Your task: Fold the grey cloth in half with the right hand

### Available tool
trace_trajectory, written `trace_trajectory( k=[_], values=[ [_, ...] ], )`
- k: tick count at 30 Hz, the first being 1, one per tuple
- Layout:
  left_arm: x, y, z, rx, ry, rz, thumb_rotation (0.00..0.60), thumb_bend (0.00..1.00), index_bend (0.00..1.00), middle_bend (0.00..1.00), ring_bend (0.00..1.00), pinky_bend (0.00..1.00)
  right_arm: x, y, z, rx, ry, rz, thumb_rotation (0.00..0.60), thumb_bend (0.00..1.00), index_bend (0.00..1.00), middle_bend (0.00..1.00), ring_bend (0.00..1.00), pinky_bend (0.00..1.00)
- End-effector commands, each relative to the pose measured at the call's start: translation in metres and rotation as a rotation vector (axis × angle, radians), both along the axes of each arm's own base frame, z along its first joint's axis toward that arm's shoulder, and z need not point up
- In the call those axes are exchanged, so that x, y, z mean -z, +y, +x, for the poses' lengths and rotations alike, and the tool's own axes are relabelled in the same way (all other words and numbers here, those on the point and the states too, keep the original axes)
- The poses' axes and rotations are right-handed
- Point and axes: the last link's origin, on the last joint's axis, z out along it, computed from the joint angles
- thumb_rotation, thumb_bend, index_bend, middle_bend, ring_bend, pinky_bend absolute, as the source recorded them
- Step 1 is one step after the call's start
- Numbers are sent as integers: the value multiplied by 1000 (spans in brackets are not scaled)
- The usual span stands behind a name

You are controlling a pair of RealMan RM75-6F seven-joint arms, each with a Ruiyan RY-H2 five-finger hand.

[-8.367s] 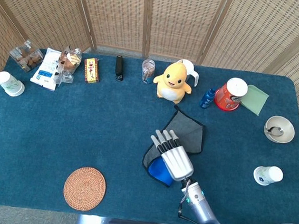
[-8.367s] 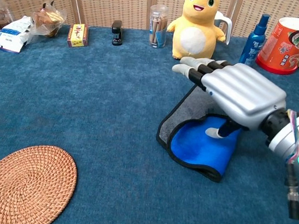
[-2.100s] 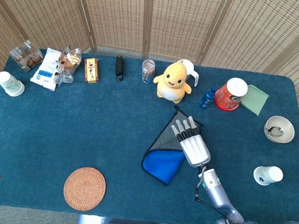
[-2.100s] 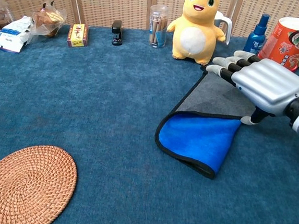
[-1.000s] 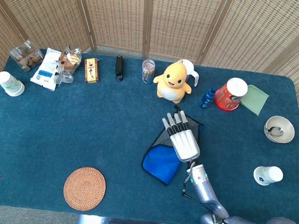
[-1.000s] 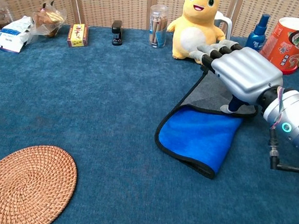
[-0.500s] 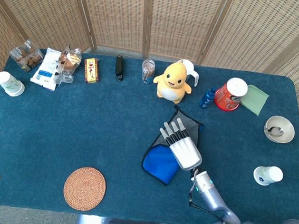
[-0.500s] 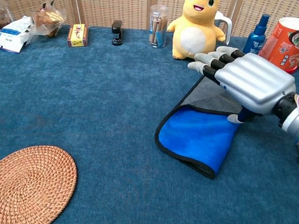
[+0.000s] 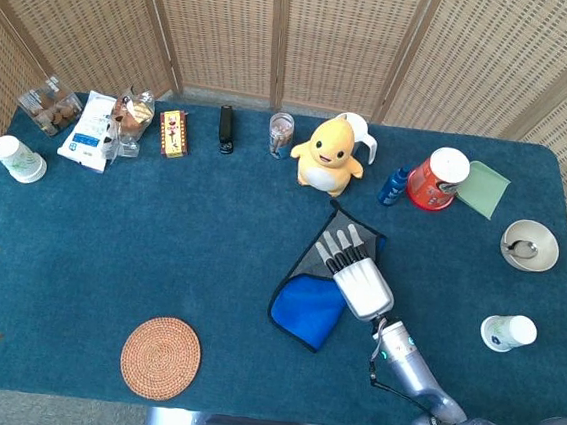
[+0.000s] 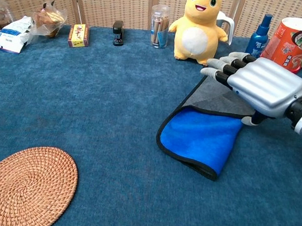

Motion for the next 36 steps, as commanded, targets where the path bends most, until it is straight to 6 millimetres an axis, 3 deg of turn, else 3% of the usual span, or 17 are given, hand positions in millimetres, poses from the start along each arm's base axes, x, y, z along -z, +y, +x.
trace_trajectory(
  k=[1,13,21,24,36],
  values=[
    [0,0,0,0,0,0,600,122,0,0,0,0,-1,-4,-3,-7,-2,-16,600,0,0,0,0,133],
    [0,1,0,-2,0,-1,600,122,0,0,0,0,-2,-11,-11,-6,5,-46,600,0,73,0,0,144],
    [0,0,0,-1,-2,-1,600,121,0,0,0,0,2,-9,-11,-18,4,-34,600,0,415,0,6,148],
    [0,0,0,-1,-2,-1,600,122,0,0,0,0,3,-10,-10,-23,1,-33,600,0,484,0,15,148],
    [0,0,0,0,-1,-1,600,122,0,0,0,0,6,-13,-9,-24,-10,-53,600,34,530,0,35,151]
  ],
)
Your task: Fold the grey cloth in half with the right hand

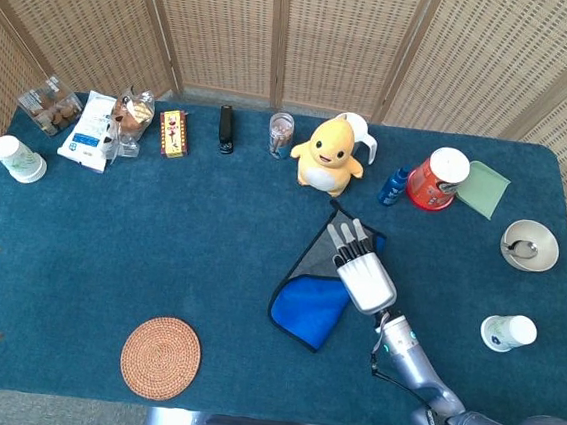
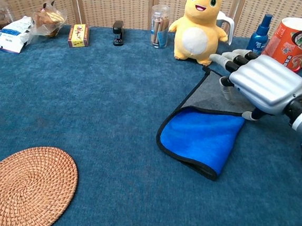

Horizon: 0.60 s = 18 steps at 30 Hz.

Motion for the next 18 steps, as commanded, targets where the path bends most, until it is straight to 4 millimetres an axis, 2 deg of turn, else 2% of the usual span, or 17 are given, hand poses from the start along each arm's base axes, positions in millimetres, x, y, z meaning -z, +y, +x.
trace_trajectory(
  k=[1,7,11,14,18],
  values=[
    [0,0,0,-1,2,-1,600,121,0,0,0,0,1,-3,2,6,-4,-9,600,37,535,0,35,152],
    [1,0,0,-3,2,-2,600,121,0,0,0,0,5,-7,2,18,-3,-13,600,65,536,0,39,154],
    [0,1,-1,-6,1,2,600,121,0,0,0,0,5,-4,1,1,9,-4,600,111,379,0,38,154],
    [0,1,-1,-5,1,-2,600,121,0,0,0,0,1,-3,-1,1,13,5,600,205,226,0,28,154],
    [0,0,-1,-4,0,0,600,121,0,0,0,0,-5,-3,-1,6,26,17,600,365,192,0,16,154]
  ],
)
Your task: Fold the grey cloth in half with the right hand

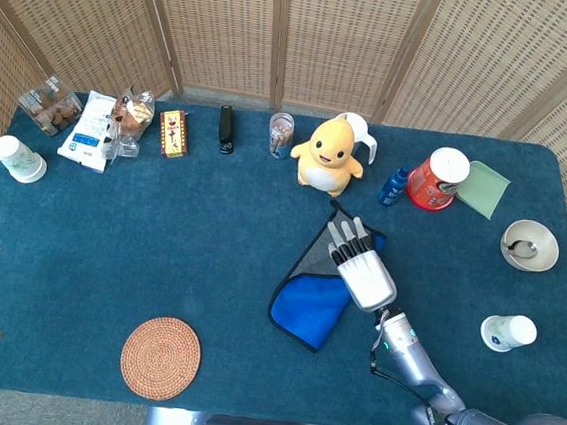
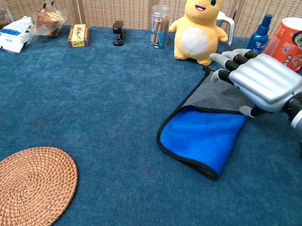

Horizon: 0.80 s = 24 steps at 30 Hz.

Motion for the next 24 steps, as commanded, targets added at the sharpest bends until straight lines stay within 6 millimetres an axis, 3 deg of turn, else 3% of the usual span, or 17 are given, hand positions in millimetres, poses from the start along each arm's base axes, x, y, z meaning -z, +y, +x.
trace_trajectory(
  k=[1,5,11,13,18,20,24],
  values=[
    [0,0,0,0,1,1,600,122,0,0,0,0,-4,0,-1,6,11,8,600,377,190,0,16,154],
    [0,0,0,0,2,-1,600,121,0,0,0,0,-7,0,-4,12,27,6,600,462,189,0,14,154],
    [1,1,0,-2,5,-5,600,121,0,0,0,0,-12,0,-9,24,37,16,600,473,151,0,8,154],
    [2,1,0,-2,6,-6,600,122,0,0,0,0,-13,0,-10,27,39,23,600,414,122,0,6,154],
    [2,1,0,0,9,-10,600,122,0,0,0,0,-21,-2,-12,35,29,23,600,69,5,0,2,154],
    [3,1,0,0,9,-11,600,122,0,0,0,0,-24,-3,-12,32,24,19,600,8,0,0,1,154],
    [3,1,1,1,10,-11,600,121,0,0,0,0,-27,-4,-12,27,27,12,600,0,0,0,1,154]
  ],
)
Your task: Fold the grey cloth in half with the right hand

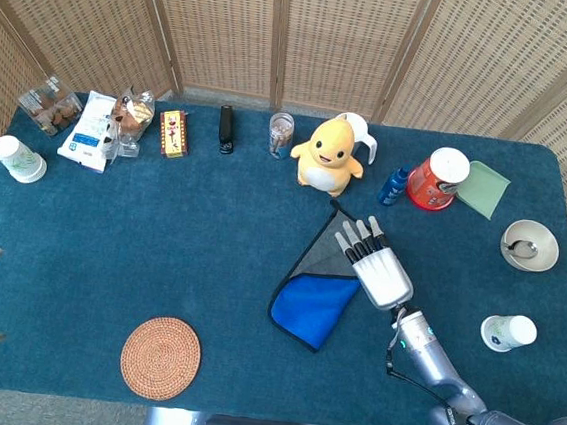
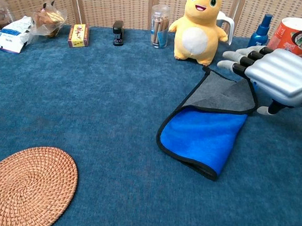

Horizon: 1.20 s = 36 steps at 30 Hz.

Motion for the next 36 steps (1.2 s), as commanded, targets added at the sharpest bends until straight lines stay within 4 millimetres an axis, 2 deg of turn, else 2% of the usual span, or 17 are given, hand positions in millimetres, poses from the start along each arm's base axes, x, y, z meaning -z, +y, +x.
trace_trajectory(
  k=[1,31,36],
  values=[
    [0,0,0,0,0,0,600,121,0,0,0,0,-1,0,0,-2,2,-2,600,0,0,0,1,154],
    [1,0,0,-5,0,-3,600,121,0,0,0,0,13,-3,-6,9,-7,-9,600,0,1,0,9,154],
    [1,0,0,-6,1,-3,600,121,0,0,0,0,16,-3,-5,12,-17,-12,600,0,63,0,19,158]
  ],
)
